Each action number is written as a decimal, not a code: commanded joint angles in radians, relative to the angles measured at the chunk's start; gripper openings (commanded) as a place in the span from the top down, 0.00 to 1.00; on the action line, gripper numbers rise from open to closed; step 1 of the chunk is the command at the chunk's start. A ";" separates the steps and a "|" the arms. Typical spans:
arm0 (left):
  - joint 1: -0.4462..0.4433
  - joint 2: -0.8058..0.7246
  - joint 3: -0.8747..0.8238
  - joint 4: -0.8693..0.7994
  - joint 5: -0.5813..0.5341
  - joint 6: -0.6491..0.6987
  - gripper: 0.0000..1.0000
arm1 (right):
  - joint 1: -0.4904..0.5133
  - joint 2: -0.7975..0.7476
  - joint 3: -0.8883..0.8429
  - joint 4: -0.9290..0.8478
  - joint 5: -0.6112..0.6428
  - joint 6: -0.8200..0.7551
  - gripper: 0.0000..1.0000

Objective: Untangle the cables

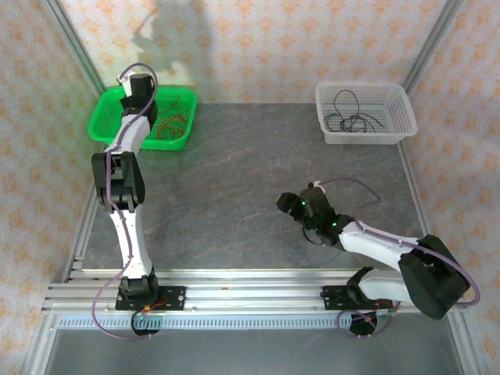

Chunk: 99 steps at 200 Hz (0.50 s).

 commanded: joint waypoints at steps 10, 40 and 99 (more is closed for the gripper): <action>-0.006 0.047 0.041 -0.203 0.061 -0.042 1.00 | 0.000 0.004 0.021 -0.037 0.033 -0.009 0.22; 0.000 0.039 0.059 -0.237 0.122 -0.061 0.59 | 0.000 0.006 0.024 -0.039 0.029 -0.012 0.22; 0.000 -0.045 0.098 -0.274 0.181 -0.067 0.03 | 0.002 0.001 0.018 -0.039 0.023 -0.014 0.22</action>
